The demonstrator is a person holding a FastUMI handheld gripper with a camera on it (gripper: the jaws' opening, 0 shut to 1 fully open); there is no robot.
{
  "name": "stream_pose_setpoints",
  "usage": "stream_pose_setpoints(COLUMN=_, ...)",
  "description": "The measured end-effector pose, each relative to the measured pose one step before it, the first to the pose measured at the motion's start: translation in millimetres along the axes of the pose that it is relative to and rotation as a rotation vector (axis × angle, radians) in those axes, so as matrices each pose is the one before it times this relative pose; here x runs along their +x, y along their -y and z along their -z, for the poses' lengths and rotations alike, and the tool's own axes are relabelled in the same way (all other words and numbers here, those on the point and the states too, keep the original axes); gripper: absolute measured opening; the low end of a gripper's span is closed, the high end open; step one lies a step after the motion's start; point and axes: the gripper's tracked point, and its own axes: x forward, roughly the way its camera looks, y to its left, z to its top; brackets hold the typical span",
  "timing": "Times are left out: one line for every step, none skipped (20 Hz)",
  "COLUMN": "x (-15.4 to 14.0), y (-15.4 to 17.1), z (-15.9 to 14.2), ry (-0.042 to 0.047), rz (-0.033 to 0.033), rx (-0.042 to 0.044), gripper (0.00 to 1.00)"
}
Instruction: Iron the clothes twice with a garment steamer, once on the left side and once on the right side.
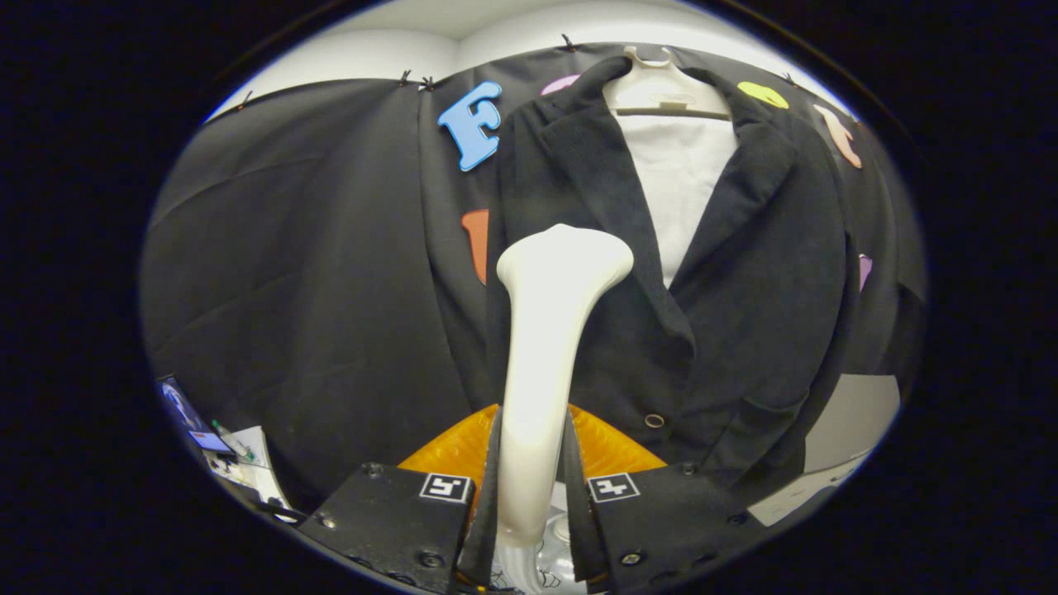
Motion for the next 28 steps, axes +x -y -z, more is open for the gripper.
stream_pose_setpoints(x=-0.42, y=0.81, z=5.68, ry=-0.00994, rz=0.00083, rx=0.00287, gripper=0.38)
stream_pose_setpoints(x=1.76, y=0.04, z=4.81, ry=-0.01006, rz=0.00104, rx=0.0004, gripper=0.38)
stream_pose_setpoints(x=0.75, y=0.86, z=3.03, ry=-0.00897, rz=0.00234, rx=0.00187, gripper=0.38)
stream_pose_setpoints(x=0.56, y=1.27, z=4.57, ry=-0.00869, rz=0.00176, rx=0.0022, gripper=0.38)
stream_pose_setpoints(x=0.25, y=1.05, z=3.61, ry=-0.0062, rz=0.00183, rx=0.00243, gripper=0.38)
stream_pose_setpoints(x=-0.73, y=4.37, z=5.09, ry=-0.00638, rz=0.00249, rx=0.00095, gripper=0.38)
stream_pose_setpoints(x=-2.57, y=2.05, z=5.75, ry=-0.00448, rz=0.00188, rx=0.00111, gripper=0.38)
stream_pose_setpoints(x=-1.79, y=-0.4, z=5.28, ry=-0.00503, rz=0.00208, rx=-0.00134, gripper=0.38)
stream_pose_setpoints(x=-0.26, y=1.16, z=3.76, ry=-0.00406, rz=0.00052, rx=-0.00392, gripper=0.38)
stream_pose_setpoints(x=1.42, y=1.67, z=4.41, ry=-0.00693, rz=0.0027, rx=-0.0024, gripper=0.38)
stream_pose_setpoints(x=1.01, y=2.54, z=5.12, ry=-0.00936, rz=0.00464, rx=-0.00085, gripper=0.38)
stream_pose_setpoints(x=1.64, y=2.96, z=5.14, ry=-0.00906, rz=0.0028, rx=0.0004, gripper=0.38)
stream_pose_setpoints(x=1.11, y=1.44, z=4.85, ry=-0.00898, rz=0.00212, rx=0.00175, gripper=0.38)
stream_pose_setpoints(x=1.75, y=0.22, z=6.1, ry=-0.01078, rz=0.00193, rx=0.00302, gripper=0.38)
stream_pose_setpoints(x=0.69, y=0.7, z=4.43, ry=-0.01041, rz=0.00121, rx=0.00246, gripper=0.38)
stream_pose_setpoints(x=0.28, y=0.83, z=6.05, ry=-0.00996, rz=0.00062, rx=0.00252, gripper=0.38)
stream_pose_setpoints(x=1.57, y=0.28, z=5.03, ry=-0.00894, rz=0.00119, rx=0.00143, gripper=0.38)
stream_pose_setpoints(x=3.38, y=2.25, z=5.86, ry=-0.01049, rz=0.0013, rx=0.00227, gripper=0.38)
stream_pose_setpoints(x=1.65, y=1.55, z=3.92, ry=-0.00812, rz=0.00005, rx=0.00384, gripper=0.38)
stream_pose_setpoints(x=3.08, y=1.85, z=5.4, ry=-0.01085, rz=0.00105, rx=0.00559, gripper=0.38)
stream_pose_setpoints(x=3.06, y=2.3, z=1.82, ry=-0.00677, rz=0.00117, rx=0.00298, gripper=0.38)
stream_pose_setpoints(x=2.62, y=1.1, z=4.54, ry=-0.00805, rz=0.00248, rx=0.00338, gripper=0.38)
stream_pose_setpoints(x=0.94, y=1.74, z=4.18, ry=-0.00752, rz=0.00221, rx=0.00334, gripper=0.38)
stream_pose_setpoints(x=1.53, y=1.49, z=5.49, ry=-0.00761, rz=0.00064, rx=0.00325, gripper=0.38)
stream_pose_setpoints(x=1.97, y=1.16, z=4.66, ry=-0.00829, rz=0.00191, rx=0.00347, gripper=0.38)
stream_pose_setpoints(x=1.75, y=1.45, z=4.9, ry=-0.00646, rz=0.00129, rx=0.00199, gripper=0.38)
stream_pose_setpoints(x=2.0, y=1.68, z=4.38, ry=-0.00735, rz=0.0026, rx=0.00185, gripper=0.38)
stream_pose_setpoints(x=0.54, y=1.41, z=5.03, ry=-0.00789, rz=0.00127, rx=0.00048, gripper=0.38)
